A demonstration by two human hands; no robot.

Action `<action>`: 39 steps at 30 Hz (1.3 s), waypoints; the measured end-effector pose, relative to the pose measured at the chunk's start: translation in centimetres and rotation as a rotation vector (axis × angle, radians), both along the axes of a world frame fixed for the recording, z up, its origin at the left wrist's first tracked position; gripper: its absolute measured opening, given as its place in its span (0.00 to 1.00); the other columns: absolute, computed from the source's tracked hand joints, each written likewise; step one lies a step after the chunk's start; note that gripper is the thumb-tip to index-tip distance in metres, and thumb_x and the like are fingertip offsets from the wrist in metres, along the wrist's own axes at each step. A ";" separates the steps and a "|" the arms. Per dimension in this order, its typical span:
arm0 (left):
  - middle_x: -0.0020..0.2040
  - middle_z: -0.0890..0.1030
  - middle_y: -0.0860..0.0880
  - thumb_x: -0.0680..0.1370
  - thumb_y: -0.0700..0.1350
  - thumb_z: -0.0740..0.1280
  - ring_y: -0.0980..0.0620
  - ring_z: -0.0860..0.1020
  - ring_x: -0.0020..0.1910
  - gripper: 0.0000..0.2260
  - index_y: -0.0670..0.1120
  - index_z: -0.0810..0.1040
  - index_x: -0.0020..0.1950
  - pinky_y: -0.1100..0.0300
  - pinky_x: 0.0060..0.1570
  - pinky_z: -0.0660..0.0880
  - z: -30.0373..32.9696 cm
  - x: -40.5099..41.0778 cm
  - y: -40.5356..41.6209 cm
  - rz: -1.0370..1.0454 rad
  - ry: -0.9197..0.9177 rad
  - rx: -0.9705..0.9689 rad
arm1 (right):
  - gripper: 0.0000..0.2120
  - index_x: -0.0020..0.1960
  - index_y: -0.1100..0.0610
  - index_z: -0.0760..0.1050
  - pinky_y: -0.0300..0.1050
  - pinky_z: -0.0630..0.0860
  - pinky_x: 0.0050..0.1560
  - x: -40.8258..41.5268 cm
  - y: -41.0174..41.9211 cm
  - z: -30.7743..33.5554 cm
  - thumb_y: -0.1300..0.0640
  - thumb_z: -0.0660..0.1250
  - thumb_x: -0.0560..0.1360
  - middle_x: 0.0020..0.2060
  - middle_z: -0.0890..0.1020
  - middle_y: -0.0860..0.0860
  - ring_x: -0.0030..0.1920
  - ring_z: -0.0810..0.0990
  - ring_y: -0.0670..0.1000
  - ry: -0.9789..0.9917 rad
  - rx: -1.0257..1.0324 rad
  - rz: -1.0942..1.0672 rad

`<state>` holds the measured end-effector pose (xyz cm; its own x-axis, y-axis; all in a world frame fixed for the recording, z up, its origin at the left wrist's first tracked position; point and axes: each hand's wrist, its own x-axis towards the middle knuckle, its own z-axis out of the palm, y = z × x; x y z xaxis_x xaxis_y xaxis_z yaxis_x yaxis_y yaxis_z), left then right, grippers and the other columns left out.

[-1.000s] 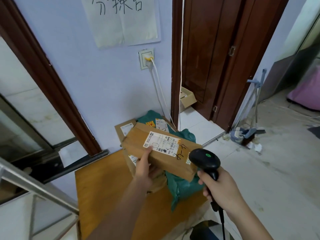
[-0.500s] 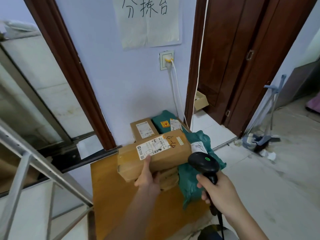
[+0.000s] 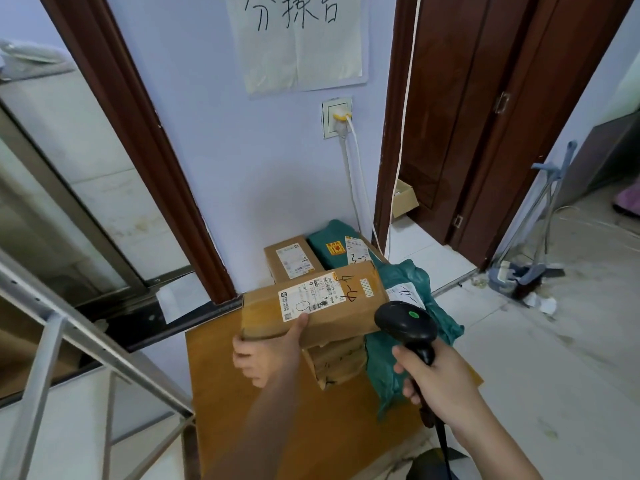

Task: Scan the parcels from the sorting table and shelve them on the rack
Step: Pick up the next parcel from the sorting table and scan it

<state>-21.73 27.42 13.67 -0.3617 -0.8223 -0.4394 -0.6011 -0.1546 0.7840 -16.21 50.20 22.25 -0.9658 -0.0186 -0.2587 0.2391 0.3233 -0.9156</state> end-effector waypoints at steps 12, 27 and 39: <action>0.84 0.59 0.45 0.63 0.74 0.77 0.39 0.55 0.83 0.60 0.52 0.54 0.86 0.34 0.80 0.57 3.1 -6.4 -8.5 -1.119 -0.284 -0.544 | 0.05 0.46 0.57 0.77 0.40 0.76 0.30 -1.0 -1.1 -0.3 0.56 0.68 0.79 0.38 0.84 0.55 0.27 0.79 0.48 -0.012 -0.007 -0.005; 0.76 0.74 0.44 0.63 0.89 0.48 0.41 0.80 0.64 0.55 0.56 0.70 0.79 0.44 0.58 0.83 1.5 -4.5 -11.1 -1.024 -0.446 -0.447 | 0.03 0.49 0.53 0.75 0.41 0.78 0.31 -1.5 -3.7 -1.3 0.54 0.68 0.79 0.40 0.84 0.52 0.28 0.80 0.48 -0.014 0.011 0.028; 0.67 0.81 0.39 0.69 0.64 0.80 0.35 0.80 0.65 0.36 0.50 0.75 0.71 0.35 0.65 0.77 -1.3 0.1 -8.7 -0.641 0.040 0.812 | 0.05 0.48 0.57 0.76 0.41 0.76 0.30 -1.2 -5.4 -1.6 0.56 0.68 0.78 0.39 0.84 0.54 0.28 0.81 0.50 -0.062 0.016 0.077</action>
<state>-21.66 18.68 12.36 -0.6534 0.0686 -0.7539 -0.7330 -0.3062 0.6074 -17.43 44.79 20.66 -0.9436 -0.0875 -0.3192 0.2693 0.3578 -0.8941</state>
